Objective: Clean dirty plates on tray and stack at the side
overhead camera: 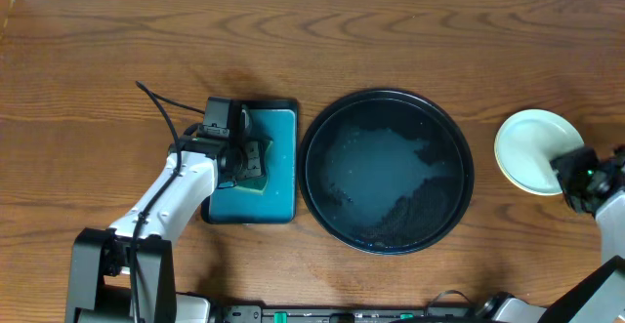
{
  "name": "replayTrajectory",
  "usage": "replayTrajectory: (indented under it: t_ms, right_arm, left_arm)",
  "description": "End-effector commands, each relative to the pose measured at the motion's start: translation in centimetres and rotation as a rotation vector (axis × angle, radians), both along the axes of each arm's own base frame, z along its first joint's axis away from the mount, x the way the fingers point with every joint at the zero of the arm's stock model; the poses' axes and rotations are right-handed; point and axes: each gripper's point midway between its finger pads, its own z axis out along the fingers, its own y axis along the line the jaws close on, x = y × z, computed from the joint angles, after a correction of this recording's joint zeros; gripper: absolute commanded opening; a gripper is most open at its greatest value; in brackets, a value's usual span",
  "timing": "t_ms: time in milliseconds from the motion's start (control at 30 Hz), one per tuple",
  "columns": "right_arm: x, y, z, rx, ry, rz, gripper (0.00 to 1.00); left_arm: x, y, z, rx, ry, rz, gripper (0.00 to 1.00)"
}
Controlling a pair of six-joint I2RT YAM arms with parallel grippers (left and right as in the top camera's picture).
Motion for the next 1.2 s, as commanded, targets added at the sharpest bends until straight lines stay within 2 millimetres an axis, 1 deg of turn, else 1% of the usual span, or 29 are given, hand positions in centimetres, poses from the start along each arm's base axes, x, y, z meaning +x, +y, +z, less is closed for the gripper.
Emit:
replayTrajectory:
  t_ms: [0,67,133,267,367,433,533,667,700,733,867,1067,1133,1167]
  right_arm:
    - [3.7,6.7,2.0,0.04,-0.173,0.375,0.59]
    - [4.3,8.8,2.2,0.017,-0.175,0.467,0.76]
    - [4.9,11.2,2.1,-0.032,-0.159,0.568,0.99]
    - [5.1,14.7,2.0,-0.134,-0.093,0.725,0.99]
    - [4.1,16.9,2.2,-0.214,-0.002,0.875,0.99]
    - [2.8,17.7,2.4,-0.24,0.078,0.943,0.99]
    - [1.2,18.5,2.6,-0.257,0.176,0.983,0.99]
    - [-0.6,19.6,3.0,-0.241,0.21,1.012,0.99]
    - [-1.1,19.7,3.3,-0.239,0.214,1.019,0.99]
    - [-1.6,19.7,4.0,-0.249,0.207,1.018,0.99]
    - [-2.5,19.1,5.7,-0.325,0.141,0.989,0.99]
    - [-4.1,18.7,9.4,-0.466,-0.102,0.925,0.99]
    - [-4.9,18.3,10.4,-0.519,-0.175,0.892,0.99]
    - [-5.5,18.1,11.5,-0.564,-0.25,0.863,0.99]
  left_arm:
    - [0.4,0.3,1.3,0.012,-0.01,0.002,0.68]
    - [0.6,0.3,2.2,0.014,0.001,0.002,0.76]
    - [0.8,0.2,3.4,0.016,0.013,0.002,0.77]
    - [0.3,0.3,5.4,0.023,0.057,0.002,0.78]
    - [-1.0,0.6,6.1,0.027,0.121,0.026,0.78]
    - [-2.3,1.0,6.3,0.026,0.172,0.069,0.78]
    - [-4.0,1.4,6.6,0.032,0.222,0.091,0.78]
    - [-5.6,1.6,8.0,0.036,0.219,0.073,0.79]
    - [-5.9,1.6,8.4,0.034,0.204,0.067,0.79]
    - [-6.4,1.7,9.3,0.026,0.159,0.067,0.79]
    - [-7.2,1.8,11.0,0.011,0.035,0.04,0.79]
    - [-8.2,1.3,13.5,-0.031,-0.252,-0.009,0.78]
    - [-8.8,1.1,14.3,-0.05,-0.345,-0.021,0.79]
    - [-9.4,1.1,14.8,-0.068,-0.414,-0.017,0.79]
